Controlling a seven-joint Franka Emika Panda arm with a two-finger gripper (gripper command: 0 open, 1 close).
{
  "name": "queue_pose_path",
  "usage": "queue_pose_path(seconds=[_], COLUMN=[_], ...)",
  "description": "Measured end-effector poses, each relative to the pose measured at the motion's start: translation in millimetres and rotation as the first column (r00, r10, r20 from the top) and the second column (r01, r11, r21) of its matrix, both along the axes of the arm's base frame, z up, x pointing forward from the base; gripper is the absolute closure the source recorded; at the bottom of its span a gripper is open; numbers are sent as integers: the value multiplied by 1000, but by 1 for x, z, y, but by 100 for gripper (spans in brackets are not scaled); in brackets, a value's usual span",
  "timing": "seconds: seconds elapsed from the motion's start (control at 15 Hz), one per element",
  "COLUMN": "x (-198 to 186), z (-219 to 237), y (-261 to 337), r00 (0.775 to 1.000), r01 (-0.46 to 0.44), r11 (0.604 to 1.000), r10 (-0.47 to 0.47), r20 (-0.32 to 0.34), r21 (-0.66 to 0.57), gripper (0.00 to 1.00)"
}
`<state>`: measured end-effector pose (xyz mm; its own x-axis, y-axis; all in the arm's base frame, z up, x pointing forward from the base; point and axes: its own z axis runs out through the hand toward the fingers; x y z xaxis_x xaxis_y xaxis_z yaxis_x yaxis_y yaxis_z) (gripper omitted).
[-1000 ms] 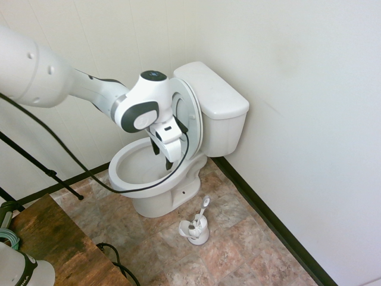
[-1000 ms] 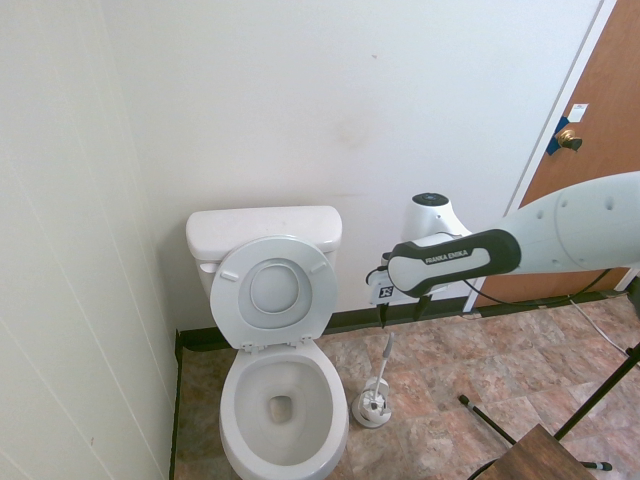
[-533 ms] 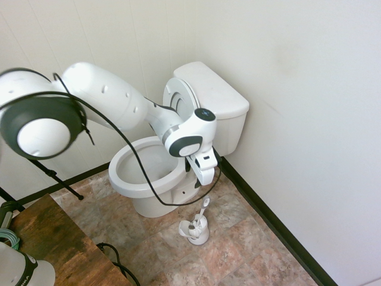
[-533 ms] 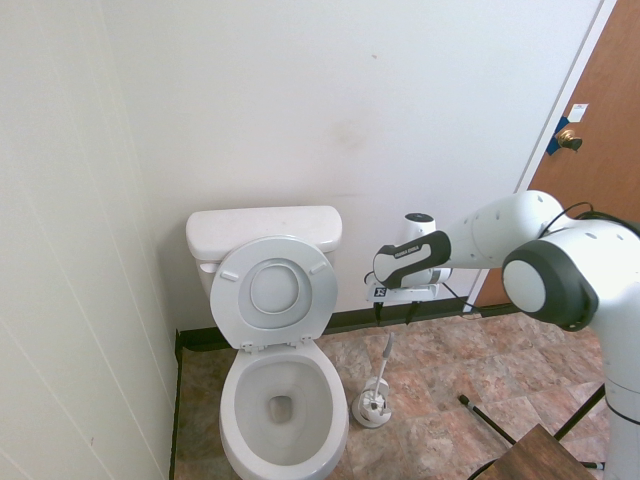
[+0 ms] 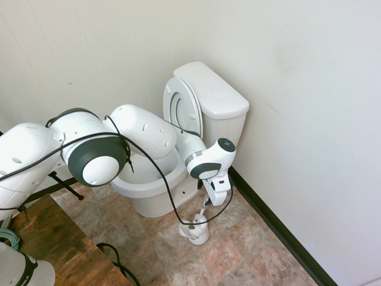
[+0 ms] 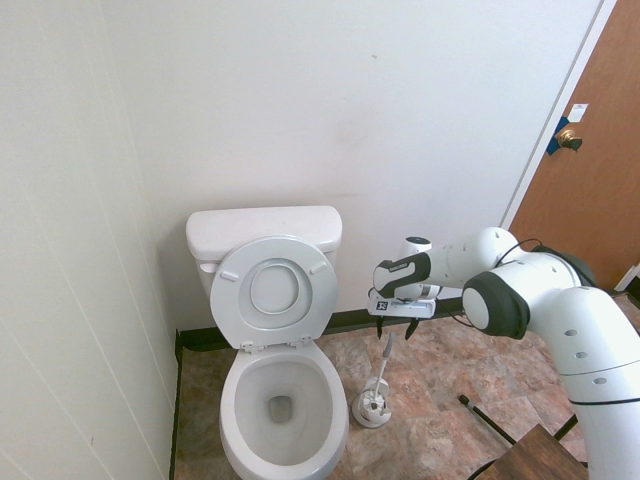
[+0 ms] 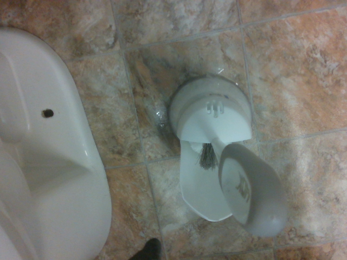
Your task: Clean the toilet
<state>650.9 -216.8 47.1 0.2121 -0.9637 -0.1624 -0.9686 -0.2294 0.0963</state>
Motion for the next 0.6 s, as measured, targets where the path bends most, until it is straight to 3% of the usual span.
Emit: queue_pose_path(seconds=[0.4, 0.47, 0.6], x=[10, 11, 12], z=[-28, -31, -40], y=[2, 2, 2], r00=[1000, 1000, 1000], r01=[-1, 0, 2], r11=[1000, 1000, 1000], r10=[1, 1, -1], r20=[-17, -17, -22], r21=[19, 20, 21], gripper=[0, 100, 100])
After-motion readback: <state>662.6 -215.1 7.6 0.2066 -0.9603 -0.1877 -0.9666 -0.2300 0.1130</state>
